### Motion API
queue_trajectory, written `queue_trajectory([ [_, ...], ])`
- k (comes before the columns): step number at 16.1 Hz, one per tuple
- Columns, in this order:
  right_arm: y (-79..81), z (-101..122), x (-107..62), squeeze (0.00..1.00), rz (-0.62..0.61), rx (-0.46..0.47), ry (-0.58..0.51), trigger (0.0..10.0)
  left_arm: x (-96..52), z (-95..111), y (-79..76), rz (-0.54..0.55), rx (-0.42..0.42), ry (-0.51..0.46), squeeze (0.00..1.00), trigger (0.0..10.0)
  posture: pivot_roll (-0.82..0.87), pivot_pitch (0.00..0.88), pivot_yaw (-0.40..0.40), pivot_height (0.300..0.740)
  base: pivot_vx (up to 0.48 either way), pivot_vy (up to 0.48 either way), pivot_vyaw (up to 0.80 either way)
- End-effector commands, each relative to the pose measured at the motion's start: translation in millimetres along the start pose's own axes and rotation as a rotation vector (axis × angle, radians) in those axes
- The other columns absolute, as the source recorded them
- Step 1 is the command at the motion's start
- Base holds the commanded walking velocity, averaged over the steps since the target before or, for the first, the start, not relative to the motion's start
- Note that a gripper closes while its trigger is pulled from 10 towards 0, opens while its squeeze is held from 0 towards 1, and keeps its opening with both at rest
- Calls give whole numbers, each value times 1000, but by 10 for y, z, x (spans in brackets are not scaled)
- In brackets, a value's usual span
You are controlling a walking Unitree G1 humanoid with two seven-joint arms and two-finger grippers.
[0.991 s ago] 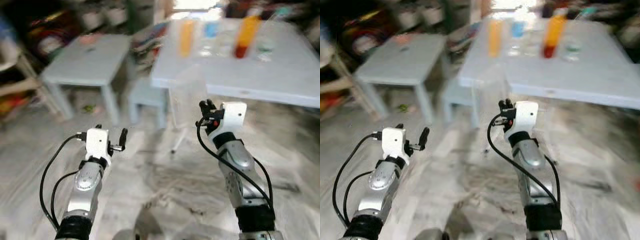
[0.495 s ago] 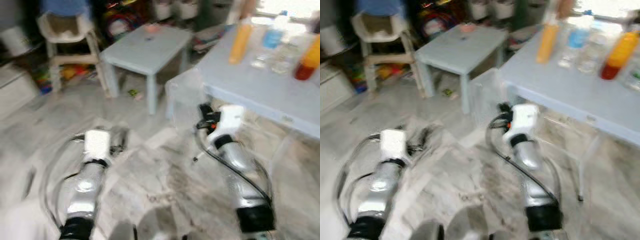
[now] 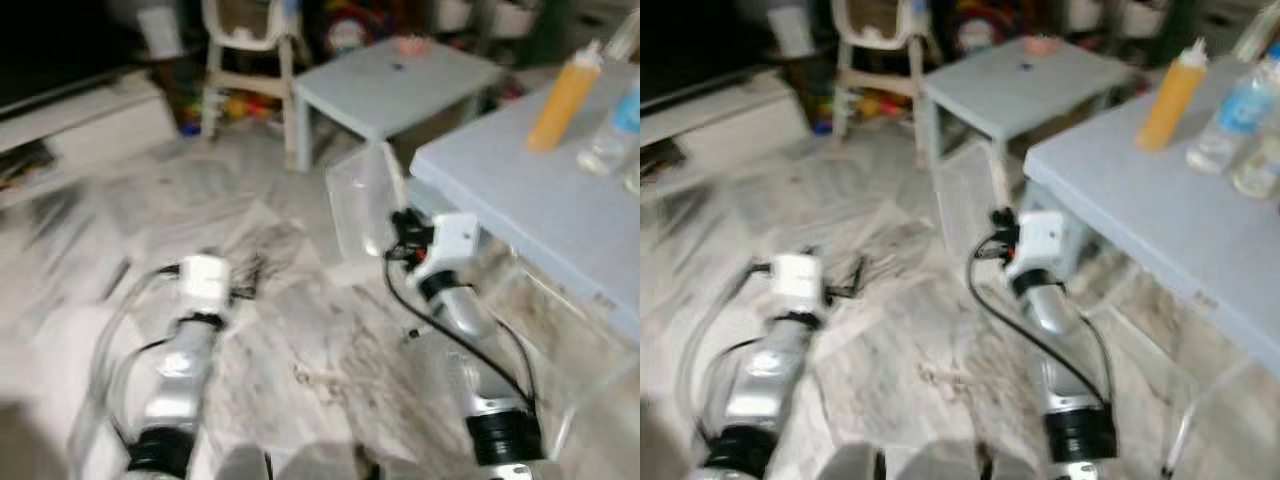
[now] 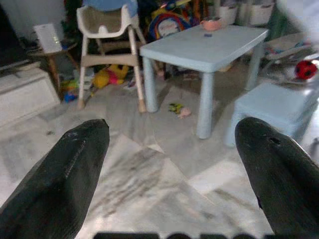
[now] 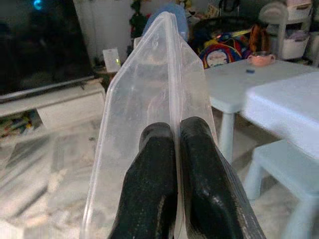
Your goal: Restocking fridge
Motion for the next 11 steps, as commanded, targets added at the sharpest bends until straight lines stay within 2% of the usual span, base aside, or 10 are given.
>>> queue_trajectory([
  [1,61,68,37,0,22,7,-27,10000,3,16,123,20,29,-3,0,10000,-20,0,16,740,0,-364,800],
  [6,54,74,38,0,28,-2,-29,10000,0,6,129,24,34,-2,0,10000,-25,0,15,740,0,-331,800],
  [8,15,53,0,0,23,-5,-23,10000,-50,-49,213,52,32,17,0,10000,-24,0,17,740,0,0,800],
  [11,-89,5,-82,0,-1,-10,-5,10000,-242,-177,417,102,37,59,0,10000,-28,0,20,740,0,0,796],
])
Point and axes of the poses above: a point about 5 cm out from each wrist's last joint towards the gripper, its own x axis pointing out of the wrist towards the gripper, its own z axis along the axis of the wrist's last joint, y = z × x, the point moved 3 cm from there along x, pointing out of the wrist towards the gripper, and after that the axes turned 3 degrees about x, right-handed, at the moved point
